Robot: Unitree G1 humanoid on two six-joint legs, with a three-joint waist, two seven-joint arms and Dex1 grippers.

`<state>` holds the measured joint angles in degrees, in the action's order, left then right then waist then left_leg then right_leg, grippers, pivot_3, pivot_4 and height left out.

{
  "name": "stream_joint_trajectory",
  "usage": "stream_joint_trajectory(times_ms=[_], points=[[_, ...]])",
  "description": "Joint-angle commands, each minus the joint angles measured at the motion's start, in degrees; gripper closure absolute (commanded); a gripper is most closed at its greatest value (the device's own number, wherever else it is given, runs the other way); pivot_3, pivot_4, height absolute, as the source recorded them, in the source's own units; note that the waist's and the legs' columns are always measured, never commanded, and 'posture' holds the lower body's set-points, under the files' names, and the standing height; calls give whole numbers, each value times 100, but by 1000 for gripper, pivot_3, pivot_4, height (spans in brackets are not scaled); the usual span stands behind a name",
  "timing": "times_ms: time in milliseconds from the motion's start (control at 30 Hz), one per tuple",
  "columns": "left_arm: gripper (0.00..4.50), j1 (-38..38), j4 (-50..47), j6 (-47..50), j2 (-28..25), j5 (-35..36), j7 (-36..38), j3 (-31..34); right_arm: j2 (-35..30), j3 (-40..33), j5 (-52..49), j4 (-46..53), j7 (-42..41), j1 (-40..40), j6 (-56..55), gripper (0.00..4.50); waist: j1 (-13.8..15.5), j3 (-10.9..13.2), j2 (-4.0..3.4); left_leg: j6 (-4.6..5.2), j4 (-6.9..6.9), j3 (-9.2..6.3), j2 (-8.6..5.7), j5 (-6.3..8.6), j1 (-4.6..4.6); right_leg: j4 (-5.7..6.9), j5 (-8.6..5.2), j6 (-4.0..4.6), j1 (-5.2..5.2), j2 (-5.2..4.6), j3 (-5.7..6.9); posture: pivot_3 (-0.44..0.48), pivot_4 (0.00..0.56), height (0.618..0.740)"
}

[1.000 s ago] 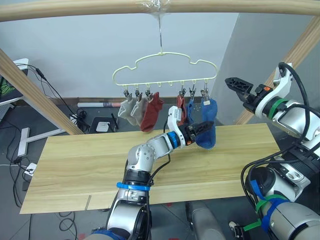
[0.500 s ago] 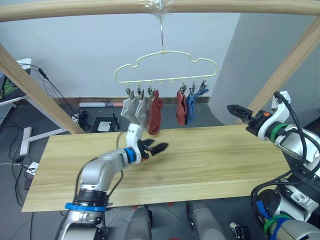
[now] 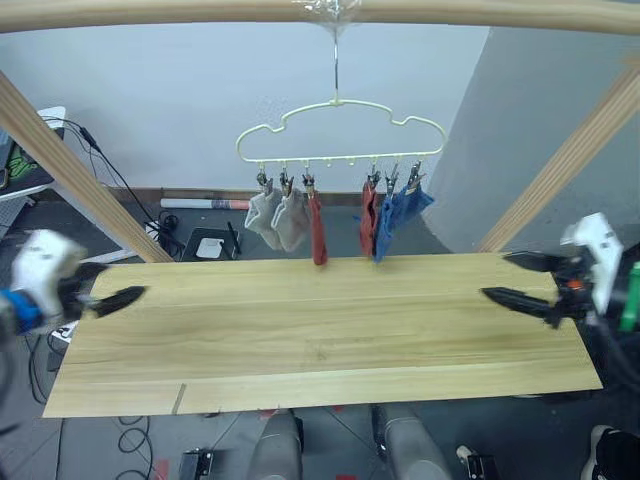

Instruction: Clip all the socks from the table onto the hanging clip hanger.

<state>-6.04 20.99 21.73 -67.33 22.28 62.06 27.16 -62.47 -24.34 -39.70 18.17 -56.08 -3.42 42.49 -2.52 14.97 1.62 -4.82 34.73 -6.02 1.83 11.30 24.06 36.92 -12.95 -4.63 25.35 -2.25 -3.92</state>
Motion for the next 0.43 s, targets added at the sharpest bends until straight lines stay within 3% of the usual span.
stream_joint_trajectory(times_ms=[33,200,433], points=[[20,-287,-260,-146,76,99,89,-14,109,-6,-21,-11,-121,-103,-170,0,121,-22,-12,-1,0,0,0,1,-5,-3,0,0,-6,-2,0,124,177,740],[20,-538,-602,13,454,125,-68,-217,250,151,95,-60,-36,-296,-241,0,241,-27,-15,-3,10,23,-3,-1,0,0,4,-7,-10,-14,-3,121,172,740],[20,-885,-444,259,485,174,11,-314,270,76,76,-84,48,-310,-172,0,238,-34,-3,-3,9,19,-1,0,7,3,14,-24,-8,-10,-1,114,169,740]])
